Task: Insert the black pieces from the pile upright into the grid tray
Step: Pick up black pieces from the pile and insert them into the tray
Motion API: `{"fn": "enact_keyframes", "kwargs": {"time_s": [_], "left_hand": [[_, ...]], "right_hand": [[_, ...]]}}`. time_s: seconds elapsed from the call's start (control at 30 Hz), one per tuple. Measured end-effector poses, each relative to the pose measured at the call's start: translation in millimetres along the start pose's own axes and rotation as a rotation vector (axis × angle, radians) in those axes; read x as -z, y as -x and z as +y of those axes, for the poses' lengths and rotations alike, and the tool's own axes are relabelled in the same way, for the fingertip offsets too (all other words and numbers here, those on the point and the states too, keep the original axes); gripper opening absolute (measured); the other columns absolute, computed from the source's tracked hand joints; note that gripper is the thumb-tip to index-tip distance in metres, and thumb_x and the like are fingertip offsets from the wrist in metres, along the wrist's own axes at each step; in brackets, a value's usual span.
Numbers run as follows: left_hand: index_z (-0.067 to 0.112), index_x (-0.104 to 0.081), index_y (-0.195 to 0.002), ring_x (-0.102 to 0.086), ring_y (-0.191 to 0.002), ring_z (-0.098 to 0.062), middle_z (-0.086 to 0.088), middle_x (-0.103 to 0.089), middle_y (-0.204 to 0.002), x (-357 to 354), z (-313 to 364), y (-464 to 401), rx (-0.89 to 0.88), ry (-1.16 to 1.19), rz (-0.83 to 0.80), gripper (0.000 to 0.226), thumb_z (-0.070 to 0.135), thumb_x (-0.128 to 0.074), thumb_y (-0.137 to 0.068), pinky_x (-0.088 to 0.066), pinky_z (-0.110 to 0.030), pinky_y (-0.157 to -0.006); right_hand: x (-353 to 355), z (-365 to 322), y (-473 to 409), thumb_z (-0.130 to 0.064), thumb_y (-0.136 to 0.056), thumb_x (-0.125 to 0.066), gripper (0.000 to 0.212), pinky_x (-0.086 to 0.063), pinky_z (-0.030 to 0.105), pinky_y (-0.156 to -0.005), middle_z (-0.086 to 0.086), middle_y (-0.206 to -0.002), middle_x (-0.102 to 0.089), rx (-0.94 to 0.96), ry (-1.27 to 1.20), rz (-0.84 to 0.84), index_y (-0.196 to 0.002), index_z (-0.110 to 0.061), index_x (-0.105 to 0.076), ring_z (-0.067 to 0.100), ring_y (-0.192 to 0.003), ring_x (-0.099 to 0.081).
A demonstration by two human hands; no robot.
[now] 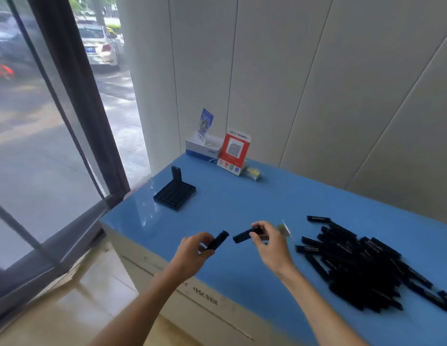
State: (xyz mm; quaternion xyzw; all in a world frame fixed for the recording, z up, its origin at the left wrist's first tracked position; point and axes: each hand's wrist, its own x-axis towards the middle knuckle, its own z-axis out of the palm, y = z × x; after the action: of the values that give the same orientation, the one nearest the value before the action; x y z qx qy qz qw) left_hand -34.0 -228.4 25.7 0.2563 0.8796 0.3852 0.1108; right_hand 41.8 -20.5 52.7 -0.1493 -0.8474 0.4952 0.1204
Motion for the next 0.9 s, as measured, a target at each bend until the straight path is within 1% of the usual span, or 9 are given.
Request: {"fn": "enact_keyframes", "kwargs": {"time_s": [0.1, 0.17, 0.3, 0.47, 0.53, 0.63, 0.73, 0.83, 0.9], "left_hand": [[0.022, -0.054, -0.114, -0.058, -0.080, -0.007, 0.010, -0.057, -0.100, 39, -32, -8, 0.008, 0.001, 0.019, 0.027, 0.014, -0.061, -0.089, -0.044, -0.021, -0.069], [0.020, -0.053, -0.117, -0.060, -0.078, -0.009, 0.007, -0.058, -0.101, 62, -47, -15, 0.016, 0.015, 0.037, 0.031, 0.013, -0.061, -0.089, -0.046, -0.023, -0.070], [0.022, -0.048, -0.123, -0.061, -0.077, -0.007, 0.005, -0.058, -0.104, 91, -74, -36, 0.023, 0.024, 0.027, 0.037, 0.013, -0.061, -0.089, -0.050, -0.023, -0.071], [0.028, -0.036, -0.135, -0.064, -0.076, -0.010, 0.003, -0.054, -0.107, 114, -103, -82, 0.026, 0.022, 0.038, 0.055, 0.012, -0.061, -0.089, -0.052, -0.024, -0.072], [0.035, -0.034, -0.135, -0.063, -0.076, -0.013, 0.002, -0.055, -0.104, 123, -109, -106, 0.012, 0.015, 0.051, 0.062, 0.010, -0.063, -0.087, -0.052, -0.023, -0.071], [0.045, -0.030, -0.133, -0.065, -0.076, -0.011, 0.010, -0.052, -0.100, 136, -108, -140, -0.023, 0.036, 0.017, 0.068, 0.006, -0.062, -0.087, -0.051, -0.019, -0.067], [0.055, -0.030, -0.121, -0.066, -0.077, -0.011, 0.008, -0.056, -0.102, 148, -107, -177, -0.073, 0.022, 0.005, 0.066, 0.008, -0.061, -0.087, -0.053, -0.019, -0.067], [0.044, -0.039, -0.122, -0.064, -0.072, -0.005, 0.004, -0.061, -0.097, 153, -110, -211, -0.100, 0.019, 0.039, 0.055, 0.012, -0.064, -0.086, -0.054, -0.019, -0.069], [0.034, -0.043, -0.123, -0.062, -0.074, -0.006, 0.003, -0.065, -0.091, 155, -112, -231, -0.127, -0.004, 0.061, 0.050, 0.014, -0.066, -0.085, -0.051, -0.015, -0.072]], "right_hand": [[-40, -21, -19, -0.016, -0.092, -0.057, 0.017, -0.045, 0.009, -0.068, -0.008, -0.096, -0.062, 0.026, 0.005, 0.000, -0.108, -0.020, -0.058, 0.001, -0.089, -0.058], [-60, -34, -30, -0.017, -0.092, -0.058, 0.019, -0.045, 0.008, -0.067, -0.008, -0.096, -0.062, 0.025, 0.002, -0.001, -0.110, -0.021, -0.058, -0.001, -0.089, -0.058], [-89, -50, -58, -0.018, -0.091, -0.059, 0.021, -0.045, 0.009, -0.067, -0.009, -0.097, -0.062, 0.011, 0.000, -0.013, -0.112, -0.022, -0.058, 0.000, -0.090, -0.058], [-115, -54, -107, -0.018, -0.090, -0.060, 0.020, -0.045, 0.009, -0.067, -0.008, -0.095, -0.063, -0.001, -0.022, -0.017, -0.110, -0.023, -0.058, 0.002, -0.089, -0.060], [-123, -56, -130, -0.017, -0.090, -0.061, 0.020, -0.045, 0.007, -0.066, -0.008, -0.093, -0.063, -0.010, -0.037, -0.022, -0.109, -0.022, -0.059, 0.002, -0.087, -0.060], [-132, -60, -164, -0.017, -0.090, -0.061, 0.020, -0.045, 0.007, -0.067, -0.008, -0.092, -0.063, -0.027, -0.042, -0.031, -0.108, -0.023, -0.059, 0.003, -0.086, -0.060], [-137, -62, -197, -0.017, -0.089, -0.062, 0.019, -0.044, 0.006, -0.066, -0.009, -0.091, -0.063, -0.034, -0.041, -0.034, -0.107, -0.024, -0.059, 0.003, -0.085, -0.060], [-144, -61, -225, -0.016, -0.089, -0.062, 0.019, -0.043, 0.005, -0.067, -0.010, -0.091, -0.063, -0.039, -0.039, -0.018, -0.106, -0.023, -0.060, 0.001, -0.086, -0.059], [-149, -59, -239, -0.017, -0.088, -0.063, 0.019, -0.043, 0.005, -0.067, -0.010, -0.090, -0.063, -0.046, -0.033, -0.005, -0.106, -0.022, -0.061, 0.002, -0.085, -0.060]]}}
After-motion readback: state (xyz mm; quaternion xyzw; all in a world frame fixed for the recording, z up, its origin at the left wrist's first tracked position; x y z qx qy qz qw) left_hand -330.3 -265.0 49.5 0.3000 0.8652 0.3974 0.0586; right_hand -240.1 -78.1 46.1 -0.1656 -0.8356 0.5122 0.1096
